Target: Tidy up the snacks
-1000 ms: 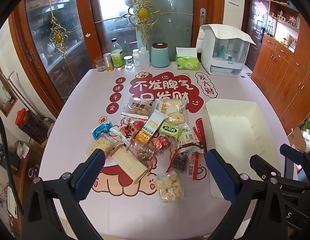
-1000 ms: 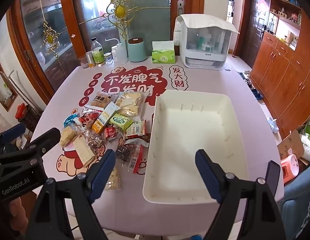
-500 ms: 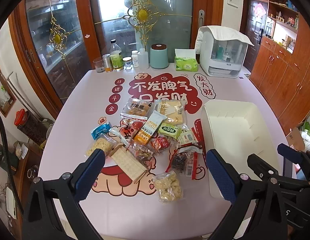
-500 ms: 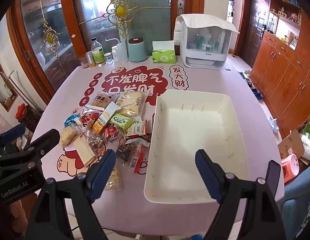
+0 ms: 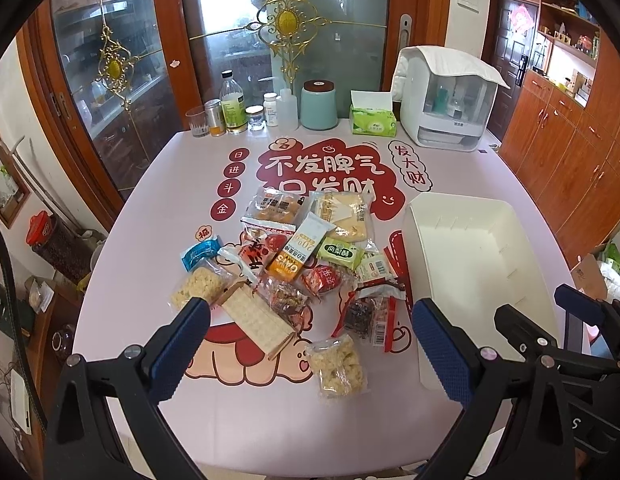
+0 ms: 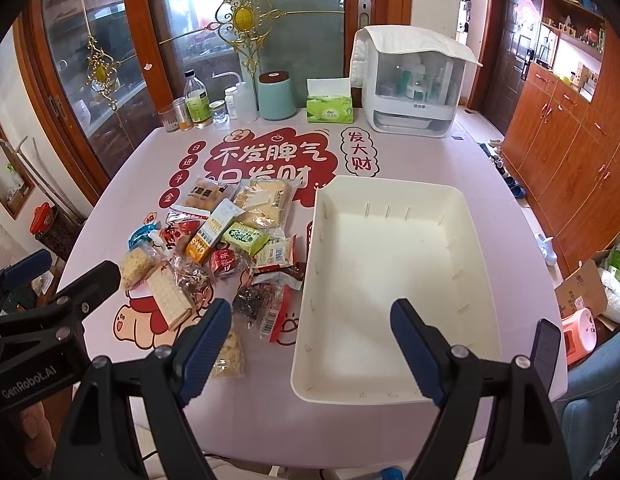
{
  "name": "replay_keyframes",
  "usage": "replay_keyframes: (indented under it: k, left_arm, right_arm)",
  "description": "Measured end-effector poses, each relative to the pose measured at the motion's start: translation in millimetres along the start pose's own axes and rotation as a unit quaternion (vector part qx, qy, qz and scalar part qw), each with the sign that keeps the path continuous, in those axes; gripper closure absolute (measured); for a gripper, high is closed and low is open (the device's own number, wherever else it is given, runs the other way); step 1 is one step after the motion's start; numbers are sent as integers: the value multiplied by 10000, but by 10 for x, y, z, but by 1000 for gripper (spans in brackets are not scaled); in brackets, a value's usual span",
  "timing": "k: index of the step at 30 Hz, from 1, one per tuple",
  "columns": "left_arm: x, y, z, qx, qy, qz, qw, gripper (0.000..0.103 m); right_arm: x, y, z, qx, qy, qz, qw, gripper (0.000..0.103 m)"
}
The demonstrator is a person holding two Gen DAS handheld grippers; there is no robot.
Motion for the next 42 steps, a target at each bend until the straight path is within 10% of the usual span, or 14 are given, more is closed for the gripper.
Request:
replay_keyframes:
  k: [42]
  left_arm:
    - [-293,-91,147,141,268,90,9995,3]
  right_arm:
    - [-261,-300,140,407,39,-41,9992,21]
Point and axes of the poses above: each gripper's, at about its wrist camera, not at the fingertips, and y roughly the way its jaws point, x to its right, z to its top, the point moved 6 cm from there along y, roughly the way its jaws point, and after that the axes turned 15 degrees about -z, right-handed, at the moved point
